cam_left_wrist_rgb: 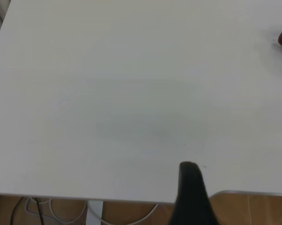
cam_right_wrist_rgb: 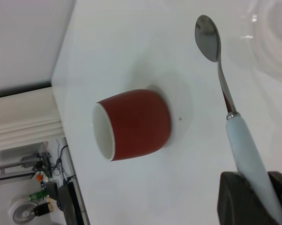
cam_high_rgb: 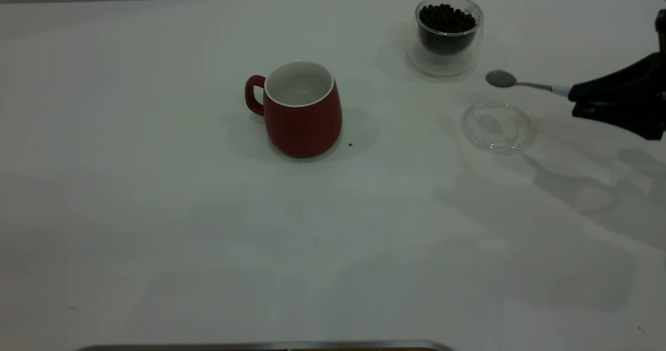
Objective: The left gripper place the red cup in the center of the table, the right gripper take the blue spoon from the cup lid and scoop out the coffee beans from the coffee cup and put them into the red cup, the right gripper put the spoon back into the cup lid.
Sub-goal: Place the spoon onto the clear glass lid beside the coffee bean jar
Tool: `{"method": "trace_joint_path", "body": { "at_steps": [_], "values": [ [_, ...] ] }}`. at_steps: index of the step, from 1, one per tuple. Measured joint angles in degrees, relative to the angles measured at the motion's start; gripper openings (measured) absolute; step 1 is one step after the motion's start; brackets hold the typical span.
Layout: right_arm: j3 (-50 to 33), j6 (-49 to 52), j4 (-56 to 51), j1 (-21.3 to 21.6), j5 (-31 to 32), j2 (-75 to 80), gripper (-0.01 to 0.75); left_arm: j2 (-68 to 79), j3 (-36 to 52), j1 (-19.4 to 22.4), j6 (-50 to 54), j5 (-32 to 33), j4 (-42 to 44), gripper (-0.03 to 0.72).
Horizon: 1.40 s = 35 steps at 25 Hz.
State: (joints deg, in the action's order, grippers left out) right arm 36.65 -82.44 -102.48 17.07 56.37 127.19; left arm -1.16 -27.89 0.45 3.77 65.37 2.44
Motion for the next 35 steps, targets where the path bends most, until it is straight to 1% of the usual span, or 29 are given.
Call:
{"method": "trace_joint_path", "body": {
  "at_steps": [13,24,34,35],
  "values": [
    [6.9,0.3,0.0,0.9,1.5,10.8,0.11,0.0,0.0,0.0,0.0,0.0,0.0,0.587],
    [12.1,1.9,0.0,0.9,2.0,15.4,0.11,0.0,0.0,0.0,0.0,0.0,0.0,0.587],
    [13.0,1.9,-0.1,1.0,2.8,17.0,0.11,0.0,0.0,0.0,0.0,0.0,0.0,0.587],
    [13.0,1.9,-0.1,1.0,2.8,17.1,0.119,0.0,0.0,0.0,0.0,0.0,0.0,0.587]
  ]
}}
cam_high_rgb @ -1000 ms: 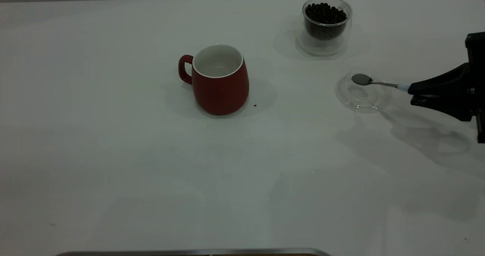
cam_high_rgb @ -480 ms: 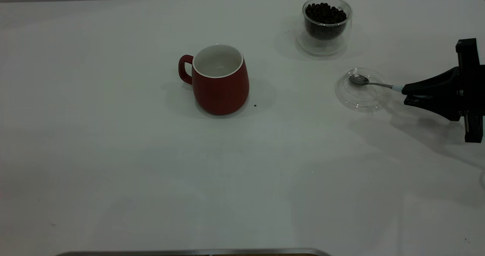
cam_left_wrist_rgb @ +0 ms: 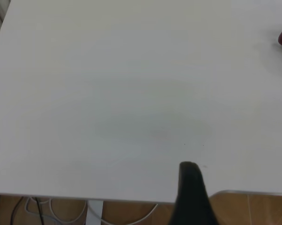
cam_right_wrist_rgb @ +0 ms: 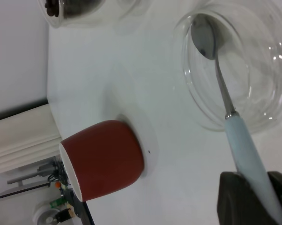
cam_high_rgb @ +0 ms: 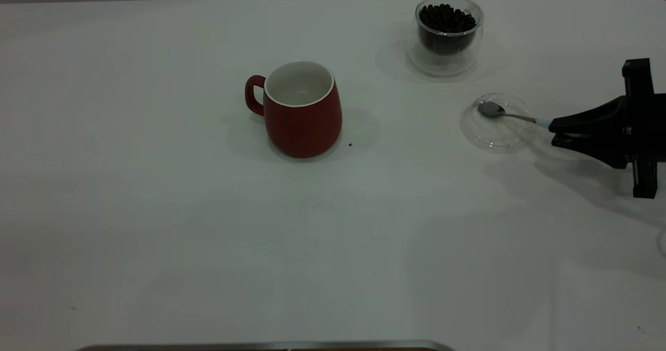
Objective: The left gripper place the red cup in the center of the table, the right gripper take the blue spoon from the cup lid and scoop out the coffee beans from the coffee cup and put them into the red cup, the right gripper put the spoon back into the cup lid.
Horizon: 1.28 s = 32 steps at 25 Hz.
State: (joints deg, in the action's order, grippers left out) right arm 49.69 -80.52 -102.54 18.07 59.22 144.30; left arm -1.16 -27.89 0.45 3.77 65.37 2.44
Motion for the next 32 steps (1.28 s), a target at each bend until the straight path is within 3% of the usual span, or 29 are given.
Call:
{"method": "trace_joint_path", "body": {
  "at_steps": [3,9,13,24,32],
  "values": [
    [0.1,0.0,0.0,0.0,-0.1,0.7,0.171,0.0,0.0,0.0,0.0,0.0,0.0,0.587],
    [0.1,0.3,0.0,0.0,-0.3,1.2,0.397,0.0,0.0,0.0,0.2,0.0,0.0,0.587],
    [0.1,0.7,1.1,0.1,-0.3,1.0,0.492,0.0,0.0,0.0,0.1,0.0,0.0,0.587],
    [-7.6,12.0,12.9,3.1,-14.1,-18.5,0.511,0.0,0.0,0.0,0.1,0.0,0.0,0.587],
    [-12.9,24.3,29.8,3.4,-17.1,-45.6,0.515,0.0,0.0,0.0,0.1,0.0,0.0,0.587]
  ]
}}
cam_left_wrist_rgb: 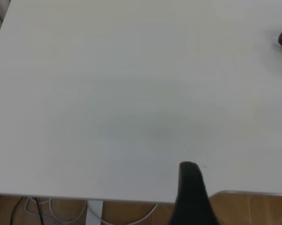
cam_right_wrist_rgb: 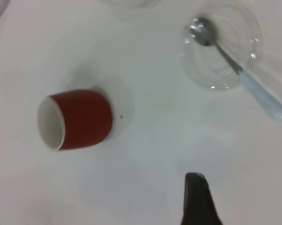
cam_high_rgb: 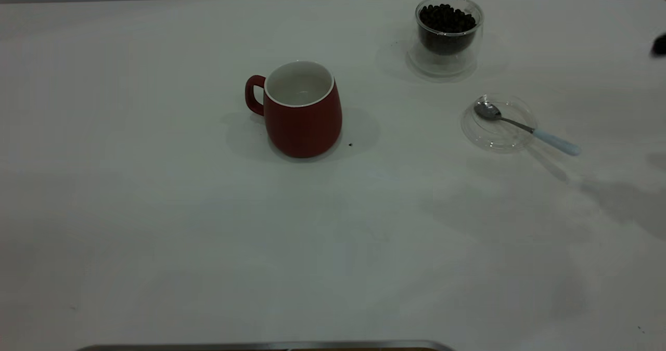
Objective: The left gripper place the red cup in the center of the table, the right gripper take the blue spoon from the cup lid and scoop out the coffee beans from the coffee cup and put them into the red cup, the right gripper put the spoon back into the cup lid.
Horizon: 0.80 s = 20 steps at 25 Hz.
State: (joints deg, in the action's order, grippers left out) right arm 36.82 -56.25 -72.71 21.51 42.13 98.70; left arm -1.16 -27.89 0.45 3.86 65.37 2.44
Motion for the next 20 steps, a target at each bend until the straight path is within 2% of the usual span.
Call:
{"method": "trace_joint_path", "body": {
  "at_steps": [3,7,14,20],
  "values": [
    [-0.2,9.3,10.9,0.0,1.3,-12.2,0.515,0.0,0.0,0.0,0.0,0.0,0.0,0.587],
    [-0.4,18.3,23.2,0.0,7.2,-27.2,0.515,0.0,0.0,0.0,0.0,0.0,0.0,0.587],
    [-0.7,21.5,30.3,0.0,13.3,-53.8,0.515,0.0,0.0,0.0,0.0,0.0,0.0,0.587],
    [-0.8,25.7,40.0,-1.0,19.0,-68.1,0.515,0.0,0.0,0.0,0.0,0.0,0.0,0.587]
  ]
}}
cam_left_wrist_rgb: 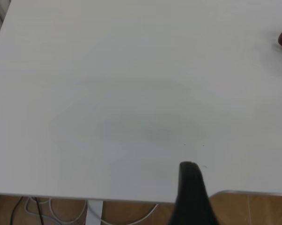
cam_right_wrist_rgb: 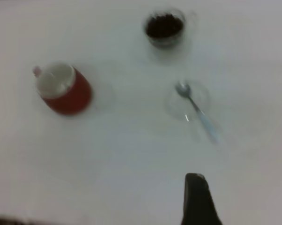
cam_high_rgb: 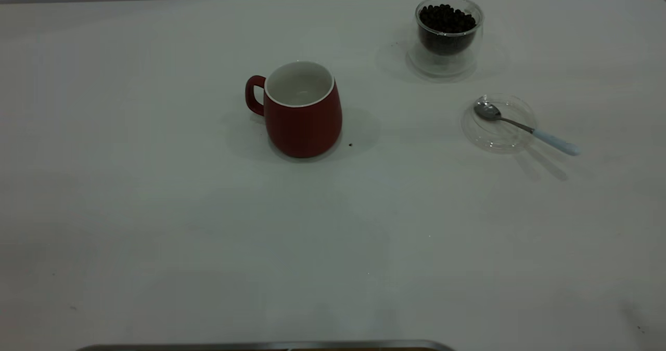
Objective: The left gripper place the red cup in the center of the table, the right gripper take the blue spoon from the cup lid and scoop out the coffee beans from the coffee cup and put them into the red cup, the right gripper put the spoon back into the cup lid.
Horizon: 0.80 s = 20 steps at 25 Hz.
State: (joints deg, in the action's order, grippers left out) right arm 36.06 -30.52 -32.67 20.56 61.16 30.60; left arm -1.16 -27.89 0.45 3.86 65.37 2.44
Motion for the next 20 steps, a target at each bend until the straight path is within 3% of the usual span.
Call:
{"method": "trace_joint_path", "body": {
  "at_steps": [5,14,20],
  "values": [
    [-0.1,0.9,4.7,-1.2,9.2,-6.6,0.515,0.0,0.0,0.0,0.0,0.0,0.0,0.587],
    [-0.1,6.4,13.2,-1.8,9.6,-14.9,0.515,0.0,0.0,0.0,0.0,0.0,0.0,0.587],
    [-0.1,14.6,19.8,-14.4,9.6,-22.2,0.515,0.0,0.0,0.0,-0.2,0.0,0.0,0.587]
  ]
}}
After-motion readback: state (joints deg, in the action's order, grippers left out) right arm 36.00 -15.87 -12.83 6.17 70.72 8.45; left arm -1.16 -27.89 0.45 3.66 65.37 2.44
